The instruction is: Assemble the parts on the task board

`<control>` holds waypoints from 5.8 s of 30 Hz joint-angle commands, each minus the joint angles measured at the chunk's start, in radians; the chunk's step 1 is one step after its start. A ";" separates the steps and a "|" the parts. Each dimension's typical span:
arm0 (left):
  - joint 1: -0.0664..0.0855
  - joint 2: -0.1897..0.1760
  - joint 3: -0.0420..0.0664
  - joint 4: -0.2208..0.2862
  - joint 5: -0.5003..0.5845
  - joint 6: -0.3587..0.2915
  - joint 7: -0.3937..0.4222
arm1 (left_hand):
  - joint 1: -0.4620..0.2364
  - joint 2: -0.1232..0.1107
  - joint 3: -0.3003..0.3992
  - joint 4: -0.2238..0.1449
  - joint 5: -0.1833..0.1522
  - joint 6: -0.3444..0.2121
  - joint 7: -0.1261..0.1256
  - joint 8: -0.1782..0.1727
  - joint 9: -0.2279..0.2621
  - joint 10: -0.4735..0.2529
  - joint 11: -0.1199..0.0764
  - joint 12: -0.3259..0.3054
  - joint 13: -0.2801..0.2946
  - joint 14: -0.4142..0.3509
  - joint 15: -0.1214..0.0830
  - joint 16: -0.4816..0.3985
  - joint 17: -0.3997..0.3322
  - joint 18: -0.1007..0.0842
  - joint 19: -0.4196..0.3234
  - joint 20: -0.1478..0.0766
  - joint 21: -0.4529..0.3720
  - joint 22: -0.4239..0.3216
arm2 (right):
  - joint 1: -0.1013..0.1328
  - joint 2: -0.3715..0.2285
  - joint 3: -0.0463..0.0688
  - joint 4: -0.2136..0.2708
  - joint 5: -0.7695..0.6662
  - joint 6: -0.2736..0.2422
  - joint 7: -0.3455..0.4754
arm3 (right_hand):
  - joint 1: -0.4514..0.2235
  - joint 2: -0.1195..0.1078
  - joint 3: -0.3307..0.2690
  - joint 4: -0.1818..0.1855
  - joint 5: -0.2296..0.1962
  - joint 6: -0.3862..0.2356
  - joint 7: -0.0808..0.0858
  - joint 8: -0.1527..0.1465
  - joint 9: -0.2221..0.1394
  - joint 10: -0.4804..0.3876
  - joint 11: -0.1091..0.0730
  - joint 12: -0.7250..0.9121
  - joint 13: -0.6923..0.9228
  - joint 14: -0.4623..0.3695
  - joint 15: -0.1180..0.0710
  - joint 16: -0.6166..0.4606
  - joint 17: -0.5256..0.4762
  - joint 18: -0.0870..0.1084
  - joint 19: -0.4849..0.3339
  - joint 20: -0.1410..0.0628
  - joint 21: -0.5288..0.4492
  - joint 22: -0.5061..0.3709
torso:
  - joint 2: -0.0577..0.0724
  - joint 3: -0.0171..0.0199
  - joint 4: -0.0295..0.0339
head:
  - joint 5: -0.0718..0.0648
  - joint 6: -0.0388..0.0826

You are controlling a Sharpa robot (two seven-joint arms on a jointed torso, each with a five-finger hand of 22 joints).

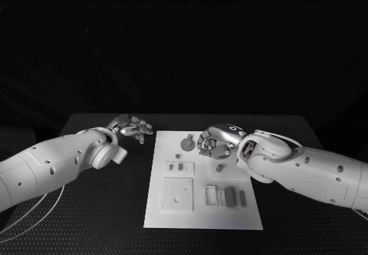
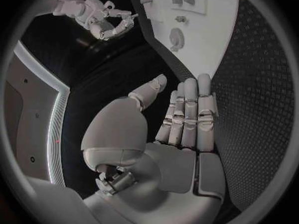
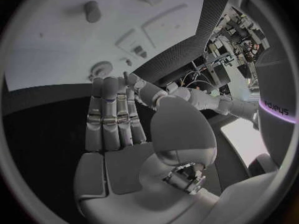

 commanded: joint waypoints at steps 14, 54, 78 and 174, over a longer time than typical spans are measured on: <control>0.002 0.016 0.001 0.010 0.019 -0.019 0.018 | -0.011 0.000 -0.008 0.001 0.003 0.004 0.006 -0.002 0.002 -0.005 -0.002 -0.002 -0.001 0.009 -0.001 0.005 0.003 0.052 0.009 -0.001 -0.003 0.002 | -0.006 0.087 -0.076 -0.001 -0.113 0.047 0.017 | -0.002 0.001 0.003 0.004 0.003 0.004 0.001 0.001 0.018 0.008 0.000 -0.006 0.002 -0.001 -0.004 0.005 0.001 0.013 0.006 -0.001 -0.005 0.008 | -0.001 -0.0020 0.0029 | 0.064 -0.016; 0.002 0.022 0.001 0.011 0.021 -0.012 0.015 | -0.012 0.000 -0.008 0.004 0.003 0.005 0.005 -0.001 0.003 -0.004 -0.003 -0.002 -0.001 0.010 -0.002 0.003 0.008 0.053 0.011 -0.001 -0.004 0.005 | -0.071 0.143 -0.137 -0.039 -0.187 0.057 0.020 | -0.002 0.000 0.004 0.004 0.003 0.003 0.001 0.001 0.023 0.009 0.000 -0.009 0.004 -0.001 -0.005 0.006 0.000 0.013 0.007 -0.001 -0.007 0.011 | 0.001 0.0002 0.0014 | 0.104 -0.046; 0.002 0.022 0.001 0.007 0.021 -0.004 0.012 | -0.012 -0.001 -0.009 0.005 0.003 0.003 0.006 -0.001 0.003 -0.006 -0.002 -0.003 -0.002 0.010 -0.001 0.002 0.010 0.053 0.011 -0.001 -0.006 0.006 | -0.072 0.127 -0.138 -0.029 -0.192 0.042 0.016 | -0.001 -0.001 0.004 0.004 0.003 0.003 0.000 0.001 0.026 0.011 -0.001 -0.011 0.005 0.000 -0.005 0.008 0.000 0.013 0.008 -0.002 -0.007 0.012 | 0.001 0.0012 0.0003 | 0.106 -0.047; 0.002 0.021 0.000 -0.003 0.021 0.002 0.028 | -0.014 -0.003 -0.011 0.006 0.003 0.002 0.006 -0.001 0.004 -0.010 -0.001 -0.002 -0.004 0.010 0.000 -0.003 0.018 0.054 0.012 0.001 -0.011 0.011 | 0.032 -0.101 -0.099 -0.044 -0.091 0.104 0.020 | -0.114 -0.199 -0.008 0.094 0.002 -0.196 0.034 -0.099 -0.060 -0.136 0.056 -0.065 -0.005 -0.094 0.049 0.041 -0.007 0.013 -0.056 0.021 0.010 0.026 | 0.001 0.0013 0.0014 | 0.052 -0.009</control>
